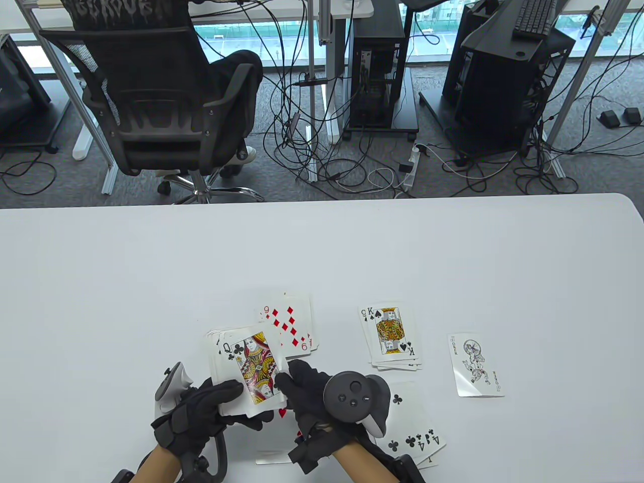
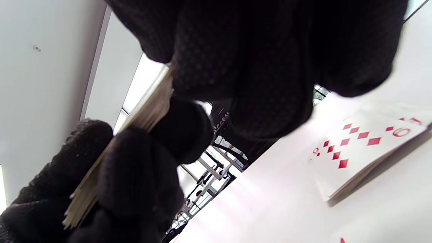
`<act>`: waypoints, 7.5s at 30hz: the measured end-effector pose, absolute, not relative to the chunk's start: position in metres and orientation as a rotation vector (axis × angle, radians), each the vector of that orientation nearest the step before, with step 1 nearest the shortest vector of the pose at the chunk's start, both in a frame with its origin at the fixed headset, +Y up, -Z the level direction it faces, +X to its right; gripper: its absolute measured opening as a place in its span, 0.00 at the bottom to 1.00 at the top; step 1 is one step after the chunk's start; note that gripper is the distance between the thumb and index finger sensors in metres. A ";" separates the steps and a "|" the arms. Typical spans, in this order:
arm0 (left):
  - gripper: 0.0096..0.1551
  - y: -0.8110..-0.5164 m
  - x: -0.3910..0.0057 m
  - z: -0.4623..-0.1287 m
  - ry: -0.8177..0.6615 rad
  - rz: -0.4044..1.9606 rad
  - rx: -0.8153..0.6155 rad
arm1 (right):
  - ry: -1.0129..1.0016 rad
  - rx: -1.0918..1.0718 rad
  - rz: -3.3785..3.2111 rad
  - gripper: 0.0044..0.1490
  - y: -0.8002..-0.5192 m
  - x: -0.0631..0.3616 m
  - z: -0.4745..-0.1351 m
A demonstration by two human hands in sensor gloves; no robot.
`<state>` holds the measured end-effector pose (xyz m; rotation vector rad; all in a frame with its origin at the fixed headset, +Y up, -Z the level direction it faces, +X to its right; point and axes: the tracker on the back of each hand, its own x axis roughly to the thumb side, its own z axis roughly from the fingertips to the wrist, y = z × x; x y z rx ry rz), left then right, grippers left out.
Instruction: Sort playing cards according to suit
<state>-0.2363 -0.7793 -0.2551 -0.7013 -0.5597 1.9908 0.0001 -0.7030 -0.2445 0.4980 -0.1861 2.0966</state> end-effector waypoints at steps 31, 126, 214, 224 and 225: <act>0.29 -0.778 -0.236 -0.254 -0.521 2.017 -0.696 | 0.790 -0.190 2.871 0.27 -0.742 0.156 -0.229; 0.29 -0.781 -0.238 -0.256 -0.543 2.033 -0.680 | 0.166 0.116 2.357 0.25 -0.699 0.149 -0.253; 0.28 -0.778 -0.250 -0.260 -0.470 2.067 -0.600 | 0.027 0.108 1.930 0.27 -0.705 0.023 -0.348; 0.28 -0.775 -0.252 -0.261 -0.485 2.088 -0.574 | 0.073 0.013 2.423 0.27 -0.744 -0.016 -0.381; 0.28 -0.775 -0.253 -0.261 -0.484 2.090 -0.572 | 0.079 0.009 2.467 0.28 -0.746 -0.019 -0.383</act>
